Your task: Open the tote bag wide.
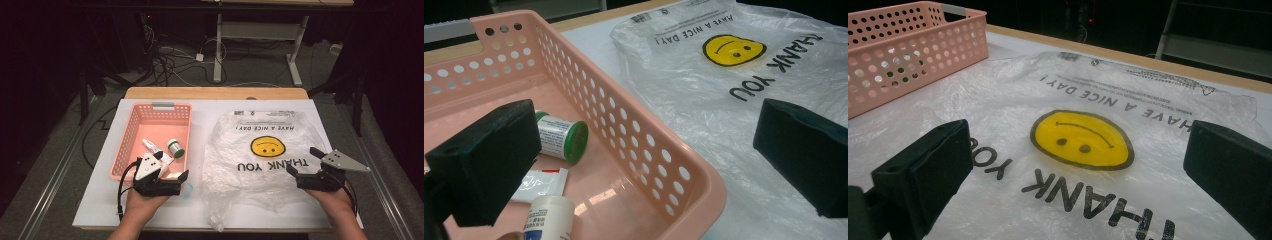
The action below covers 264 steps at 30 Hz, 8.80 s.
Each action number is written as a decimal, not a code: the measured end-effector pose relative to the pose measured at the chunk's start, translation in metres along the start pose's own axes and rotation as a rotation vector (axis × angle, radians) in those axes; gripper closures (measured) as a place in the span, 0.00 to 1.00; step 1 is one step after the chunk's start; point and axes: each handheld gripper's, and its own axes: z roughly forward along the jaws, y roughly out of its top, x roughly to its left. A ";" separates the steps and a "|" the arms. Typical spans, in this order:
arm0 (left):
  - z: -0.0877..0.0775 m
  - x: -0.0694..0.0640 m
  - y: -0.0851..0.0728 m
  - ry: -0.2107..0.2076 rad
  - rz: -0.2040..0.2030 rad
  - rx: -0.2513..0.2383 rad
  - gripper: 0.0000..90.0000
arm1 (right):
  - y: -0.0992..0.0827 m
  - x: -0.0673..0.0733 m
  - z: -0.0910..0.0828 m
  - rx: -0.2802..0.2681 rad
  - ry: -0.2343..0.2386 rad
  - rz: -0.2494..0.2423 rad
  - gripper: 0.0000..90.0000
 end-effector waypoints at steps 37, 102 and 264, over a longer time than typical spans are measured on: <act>-0.003 0.003 0.004 0.006 0.012 0.000 0.00 | -0.024 -0.086 -0.031 0.099 -0.176 0.167 0.19; -0.012 -0.004 -0.004 -0.088 -0.016 -0.011 0.00 | -0.026 -0.182 0.016 0.166 -0.416 0.417 1.00; -0.018 0.006 -0.004 -0.104 0.026 -0.009 0.00 | 0.003 0.052 0.062 0.313 0.305 -0.085 0.68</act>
